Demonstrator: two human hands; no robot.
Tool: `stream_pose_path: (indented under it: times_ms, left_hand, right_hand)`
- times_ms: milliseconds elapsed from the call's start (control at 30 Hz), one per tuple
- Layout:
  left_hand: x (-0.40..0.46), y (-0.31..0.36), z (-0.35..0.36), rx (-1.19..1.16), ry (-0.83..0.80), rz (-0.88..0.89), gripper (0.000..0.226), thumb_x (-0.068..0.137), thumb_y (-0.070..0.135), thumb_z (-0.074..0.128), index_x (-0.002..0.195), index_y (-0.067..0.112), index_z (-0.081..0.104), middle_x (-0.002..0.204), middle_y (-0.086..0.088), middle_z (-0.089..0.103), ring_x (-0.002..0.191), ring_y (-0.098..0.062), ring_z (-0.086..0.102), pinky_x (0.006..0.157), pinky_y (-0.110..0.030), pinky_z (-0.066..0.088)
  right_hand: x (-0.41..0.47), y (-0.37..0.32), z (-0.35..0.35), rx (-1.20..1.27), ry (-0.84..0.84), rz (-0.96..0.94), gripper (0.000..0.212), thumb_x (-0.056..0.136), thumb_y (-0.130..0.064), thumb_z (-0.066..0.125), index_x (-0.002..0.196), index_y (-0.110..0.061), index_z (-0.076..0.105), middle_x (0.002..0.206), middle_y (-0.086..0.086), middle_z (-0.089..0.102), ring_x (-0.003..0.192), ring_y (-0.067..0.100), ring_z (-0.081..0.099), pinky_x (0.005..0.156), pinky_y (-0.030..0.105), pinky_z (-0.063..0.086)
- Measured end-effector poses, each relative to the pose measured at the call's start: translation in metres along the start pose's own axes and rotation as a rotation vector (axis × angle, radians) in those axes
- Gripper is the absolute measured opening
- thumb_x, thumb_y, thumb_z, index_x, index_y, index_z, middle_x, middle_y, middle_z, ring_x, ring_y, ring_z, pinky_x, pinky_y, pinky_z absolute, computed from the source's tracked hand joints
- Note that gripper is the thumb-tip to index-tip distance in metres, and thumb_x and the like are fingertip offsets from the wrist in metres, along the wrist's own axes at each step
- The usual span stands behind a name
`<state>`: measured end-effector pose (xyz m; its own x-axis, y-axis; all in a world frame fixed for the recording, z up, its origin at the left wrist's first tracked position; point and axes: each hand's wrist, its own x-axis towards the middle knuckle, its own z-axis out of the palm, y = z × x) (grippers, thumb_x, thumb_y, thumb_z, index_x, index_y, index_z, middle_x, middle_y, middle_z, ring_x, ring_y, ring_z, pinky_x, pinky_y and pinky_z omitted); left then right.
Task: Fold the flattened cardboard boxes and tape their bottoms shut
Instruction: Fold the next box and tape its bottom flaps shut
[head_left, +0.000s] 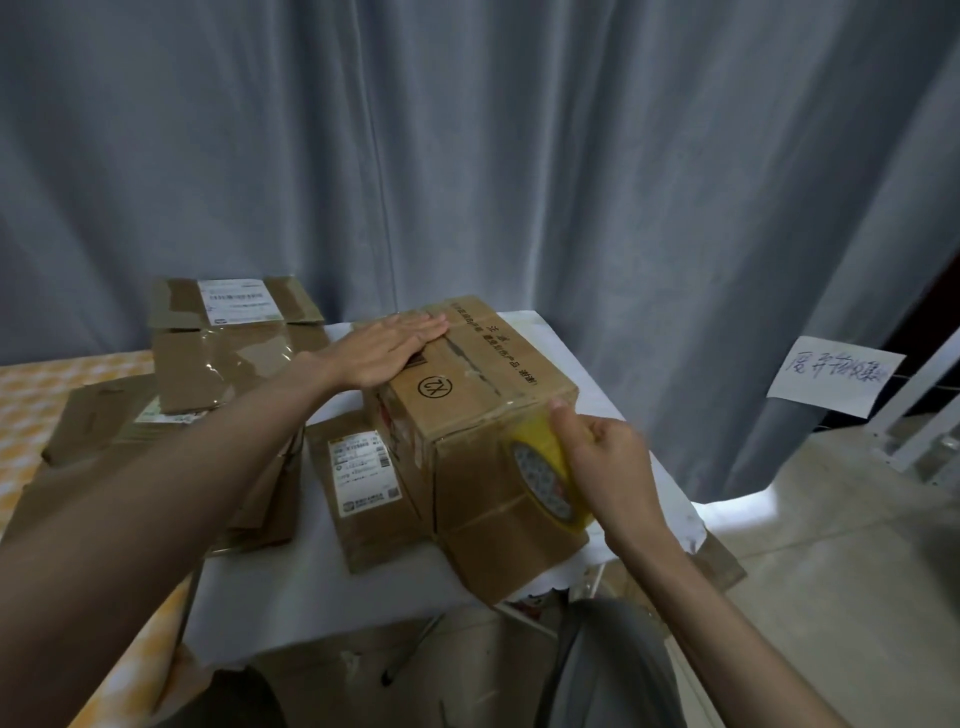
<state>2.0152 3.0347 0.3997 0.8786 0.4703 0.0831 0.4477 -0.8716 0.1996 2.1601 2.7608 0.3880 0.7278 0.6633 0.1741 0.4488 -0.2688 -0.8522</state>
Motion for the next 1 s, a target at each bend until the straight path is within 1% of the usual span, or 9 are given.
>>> stream_pose_path:
  times_ms: [100,167,267,367,433,500,600,833,1000]
  left_hand:
    - [-0.002,0.001,-0.002,-0.001,-0.010,-0.003,0.048,0.109,0.033,0.010,0.157,0.034,0.015,0.162,0.016,0.011,0.148,-0.002,0.006,0.117,-0.024,-0.004]
    - [-0.003,0.005,-0.005,0.013,-0.036,-0.022,0.048,0.109,0.034,0.012,0.157,0.033,0.014,0.164,0.013,0.011,0.151,-0.008,0.008,0.118,-0.027,-0.001]
    - [-0.008,0.027,-0.014,0.135,0.033,-0.054,0.047,0.109,0.033,0.026,0.156,0.029,0.027,0.163,0.007,0.022,0.149,-0.014,0.023,0.119,-0.036,0.019]
    - [-0.024,0.072,-0.015,0.072,0.239,-0.045,0.036,0.105,0.028,0.042,0.138,0.026,0.057,0.143,0.001,0.056,0.127,-0.020,0.055,0.103,-0.039,0.044]
    - [-0.034,0.101,-0.008,-0.031,0.276,-0.078,0.035,0.105,0.030,0.042,0.135,0.024,0.060,0.137,0.004,0.060,0.119,-0.019,0.058,0.101,-0.034,0.045]
    - [-0.039,0.116,-0.001,0.002,0.275,-0.108,0.040,0.106,0.031,0.040,0.142,0.020,0.053,0.147,0.004,0.051,0.130,-0.019,0.048,0.108,-0.034,0.036]
    - [-0.043,0.116,0.001,-0.016,0.249,-0.202,0.048,0.107,0.036,0.032,0.151,0.018,0.041,0.158,0.001,0.037,0.142,-0.020,0.035,0.114,-0.035,0.028]
    - [-0.050,0.102,0.022,-0.027,0.130,-0.266,0.067,0.101,0.060,0.020,0.159,0.026,0.014,0.166,0.008,0.011,0.151,-0.010,0.013,0.121,-0.034,0.011]
    - [-0.051,0.097,0.022,0.061,0.112,-0.248,0.095,0.083,0.085,0.019,0.159,0.029,0.009,0.165,0.008,0.009,0.149,-0.016,0.016,0.118,-0.043,0.020]
  right_hand:
    - [-0.007,0.015,0.010,0.028,-0.001,-0.015,0.075,0.085,-0.073,0.044,0.063,-0.004,0.063,0.059,0.010,0.062,0.061,0.026,0.064,0.068,0.052,0.057]
    - [-0.013,0.022,0.017,0.090,-0.052,-0.028,0.057,0.090,-0.067,0.047,0.067,-0.019,0.068,0.065,0.002,0.067,0.068,0.021,0.067,0.072,0.047,0.059]
    - [-0.017,0.024,0.017,0.232,-0.198,0.011,0.051,0.093,-0.064,0.045,0.090,-0.023,0.075,0.082,-0.001,0.076,0.079,0.015,0.073,0.077,0.034,0.060]
    - [-0.011,0.017,0.002,0.366,-0.401,0.099,0.039,0.102,-0.046,0.043,0.083,-0.023,0.069,0.065,-0.010,0.073,0.063,0.003,0.070,0.057,0.013,0.054]
    - [-0.007,0.013,0.002,0.405,-0.459,0.102,0.036,0.103,-0.044,0.042,0.082,-0.025,0.064,0.060,-0.014,0.070,0.059,-0.003,0.068,0.052,0.008,0.050]
    - [-0.006,0.005,0.009,0.432,-0.462,0.080,0.031,0.104,-0.037,0.044,0.077,-0.029,0.054,0.049,-0.016,0.062,0.048,-0.011,0.060,0.045,0.004,0.044]
    - [-0.008,-0.007,0.020,0.401,-0.565,0.059,0.029,0.105,-0.026,0.046,0.077,-0.023,0.053,0.042,-0.014,0.056,0.038,-0.006,0.055,0.041,0.007,0.043]
    - [-0.006,0.010,0.038,0.475,-0.701,0.138,0.017,0.103,-0.026,0.047,0.090,-0.029,0.057,0.058,-0.019,0.066,0.051,-0.009,0.061,0.049,0.010,0.048]
    - [0.012,0.027,0.022,0.390,-0.444,0.047,0.038,0.105,-0.031,0.047,0.075,-0.025,0.070,0.071,-0.007,0.070,0.073,0.007,0.065,0.077,0.030,0.053]
